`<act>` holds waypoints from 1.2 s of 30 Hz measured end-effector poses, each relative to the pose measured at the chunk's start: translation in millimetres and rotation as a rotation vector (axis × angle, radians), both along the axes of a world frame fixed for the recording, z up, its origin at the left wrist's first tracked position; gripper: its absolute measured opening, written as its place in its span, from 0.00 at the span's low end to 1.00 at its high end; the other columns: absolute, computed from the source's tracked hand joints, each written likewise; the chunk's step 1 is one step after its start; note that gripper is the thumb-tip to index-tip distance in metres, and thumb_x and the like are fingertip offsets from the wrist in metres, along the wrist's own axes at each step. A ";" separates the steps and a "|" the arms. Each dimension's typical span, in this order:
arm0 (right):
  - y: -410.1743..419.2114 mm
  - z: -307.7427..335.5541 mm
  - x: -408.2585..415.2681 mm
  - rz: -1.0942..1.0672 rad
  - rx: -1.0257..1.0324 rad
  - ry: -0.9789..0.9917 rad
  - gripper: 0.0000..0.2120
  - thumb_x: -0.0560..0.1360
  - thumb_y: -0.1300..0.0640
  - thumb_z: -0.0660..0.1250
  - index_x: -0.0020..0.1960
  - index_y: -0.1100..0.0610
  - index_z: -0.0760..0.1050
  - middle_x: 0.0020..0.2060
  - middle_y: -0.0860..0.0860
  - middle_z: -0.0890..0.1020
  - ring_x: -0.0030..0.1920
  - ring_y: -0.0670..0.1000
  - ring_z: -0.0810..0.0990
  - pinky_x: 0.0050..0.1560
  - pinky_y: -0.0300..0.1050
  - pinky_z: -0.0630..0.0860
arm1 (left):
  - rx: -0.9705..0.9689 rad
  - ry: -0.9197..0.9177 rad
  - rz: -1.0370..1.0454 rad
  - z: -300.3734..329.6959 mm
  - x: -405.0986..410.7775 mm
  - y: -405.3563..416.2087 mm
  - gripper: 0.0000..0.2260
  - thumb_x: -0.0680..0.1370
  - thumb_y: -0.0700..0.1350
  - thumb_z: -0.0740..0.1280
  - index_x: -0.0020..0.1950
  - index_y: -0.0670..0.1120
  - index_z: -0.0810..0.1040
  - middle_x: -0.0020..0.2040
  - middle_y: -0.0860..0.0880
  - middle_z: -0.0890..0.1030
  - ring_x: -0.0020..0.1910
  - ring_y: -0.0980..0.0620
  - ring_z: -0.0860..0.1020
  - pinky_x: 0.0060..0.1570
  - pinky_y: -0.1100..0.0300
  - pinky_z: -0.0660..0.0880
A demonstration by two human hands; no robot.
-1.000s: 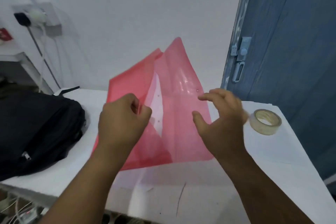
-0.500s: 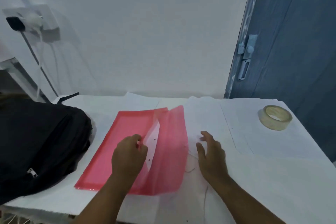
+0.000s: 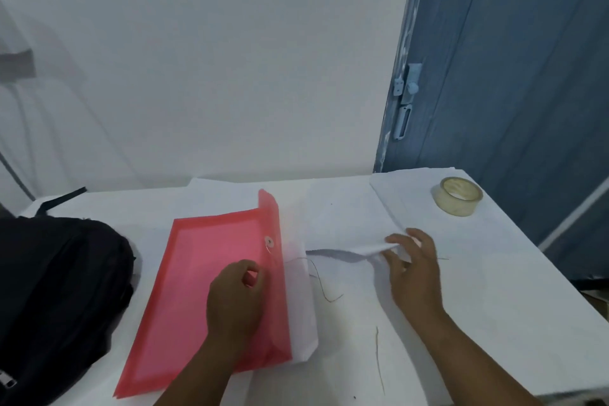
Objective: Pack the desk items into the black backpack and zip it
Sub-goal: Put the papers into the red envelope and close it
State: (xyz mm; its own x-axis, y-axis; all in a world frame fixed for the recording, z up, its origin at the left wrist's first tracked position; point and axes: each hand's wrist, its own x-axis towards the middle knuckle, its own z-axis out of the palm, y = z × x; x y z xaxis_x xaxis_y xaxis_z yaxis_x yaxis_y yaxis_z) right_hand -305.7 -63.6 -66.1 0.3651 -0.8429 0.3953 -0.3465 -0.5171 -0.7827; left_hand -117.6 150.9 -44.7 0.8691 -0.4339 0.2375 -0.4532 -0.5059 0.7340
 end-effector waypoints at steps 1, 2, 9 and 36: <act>-0.6 6.4 -3.6 -0.045 0.063 -0.054 0.14 0.75 0.68 0.71 0.50 0.50 0.80 0.65 0.55 0.73 0.64 0.49 0.73 0.57 0.24 0.66 | -0.008 0.002 -0.008 -4.0 0.2 -2.1 0.10 0.76 0.41 0.68 0.36 0.51 0.78 0.33 0.54 0.77 0.35 0.51 0.75 0.37 0.53 0.75; 0.6 13.3 -6.6 -0.080 0.189 -0.119 0.13 0.76 0.67 0.70 0.49 0.49 0.80 0.66 0.53 0.73 0.64 0.47 0.74 0.59 0.27 0.67 | -0.001 0.007 -0.018 -7.0 -0.9 -4.5 0.11 0.77 0.40 0.67 0.36 0.51 0.77 0.34 0.53 0.78 0.36 0.50 0.75 0.39 0.52 0.75; -10.5 34.1 3.2 -0.166 1.139 -0.610 0.09 0.75 0.62 0.72 0.46 0.64 0.74 0.38 0.58 0.77 0.36 0.57 0.77 0.32 0.46 0.75 | 0.248 -0.152 -0.131 -18.1 -16.8 -17.6 0.25 0.75 0.34 0.65 0.71 0.52 0.73 0.60 0.51 0.76 0.52 0.46 0.78 0.49 0.46 0.78; -83.7 112.1 -61.8 0.415 1.309 -1.059 0.41 0.61 0.63 0.75 0.73 0.57 0.71 0.67 0.55 0.79 0.64 0.57 0.80 0.57 0.57 0.80 | 0.731 -0.152 -0.378 -10.8 -75.0 -108.8 0.15 0.83 0.53 0.58 0.69 0.65 0.72 0.80 0.49 0.54 0.72 0.41 0.62 0.69 0.41 0.64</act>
State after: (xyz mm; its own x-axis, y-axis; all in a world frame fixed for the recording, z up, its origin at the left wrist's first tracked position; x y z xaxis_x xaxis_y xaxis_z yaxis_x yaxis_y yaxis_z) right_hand -367.5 -147.3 46.0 0.6780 -0.6993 -0.2264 0.5330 0.6798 -0.5037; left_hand -192.5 42.1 -55.5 0.6155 -0.7798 -0.1141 -0.7553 -0.6250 0.1973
